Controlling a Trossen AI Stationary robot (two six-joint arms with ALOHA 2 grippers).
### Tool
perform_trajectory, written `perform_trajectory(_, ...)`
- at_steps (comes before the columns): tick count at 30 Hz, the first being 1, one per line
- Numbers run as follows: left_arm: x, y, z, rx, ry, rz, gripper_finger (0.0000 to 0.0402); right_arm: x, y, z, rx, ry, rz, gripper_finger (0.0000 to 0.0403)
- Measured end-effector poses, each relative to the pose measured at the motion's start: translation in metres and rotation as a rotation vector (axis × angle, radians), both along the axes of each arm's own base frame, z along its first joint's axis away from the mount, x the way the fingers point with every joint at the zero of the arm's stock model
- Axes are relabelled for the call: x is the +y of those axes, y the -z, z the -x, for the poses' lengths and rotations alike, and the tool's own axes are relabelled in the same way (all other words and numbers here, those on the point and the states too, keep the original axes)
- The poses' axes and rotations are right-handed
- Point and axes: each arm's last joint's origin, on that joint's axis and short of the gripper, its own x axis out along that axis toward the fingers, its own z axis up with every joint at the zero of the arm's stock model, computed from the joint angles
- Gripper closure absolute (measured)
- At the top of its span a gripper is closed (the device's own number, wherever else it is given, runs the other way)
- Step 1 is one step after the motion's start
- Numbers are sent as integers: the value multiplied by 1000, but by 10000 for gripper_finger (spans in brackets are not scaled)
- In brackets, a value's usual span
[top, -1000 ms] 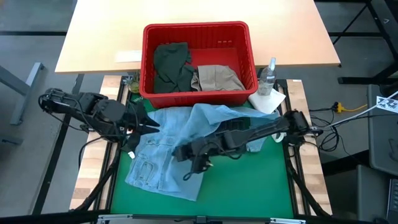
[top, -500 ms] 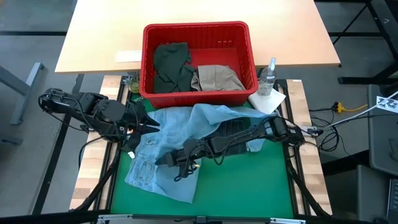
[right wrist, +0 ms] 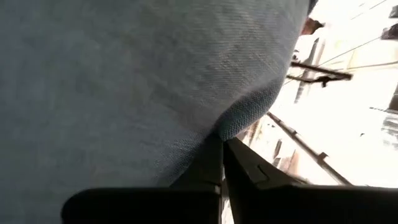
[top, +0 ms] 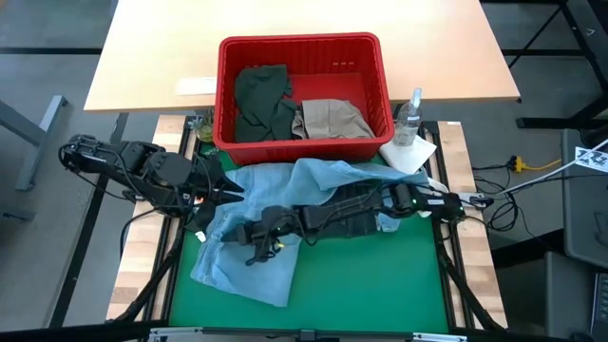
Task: Fold laundry
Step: Fold the light blue jeans
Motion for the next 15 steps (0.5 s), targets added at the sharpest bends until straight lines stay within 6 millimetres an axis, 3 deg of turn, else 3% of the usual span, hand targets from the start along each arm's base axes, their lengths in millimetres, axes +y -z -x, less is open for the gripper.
perform_trajectory(3,0,0,0,0,0,0,302,-12,2,-2,27,-1,-12,400)
perform_trajectory(7,0,0,0,0,0,0,302,-22,4,-3,86,-52,-150,400)
perform_trajectory(15,0,0,0,0,0,-1,302,-23,3,-3,94,-72,-213,400)
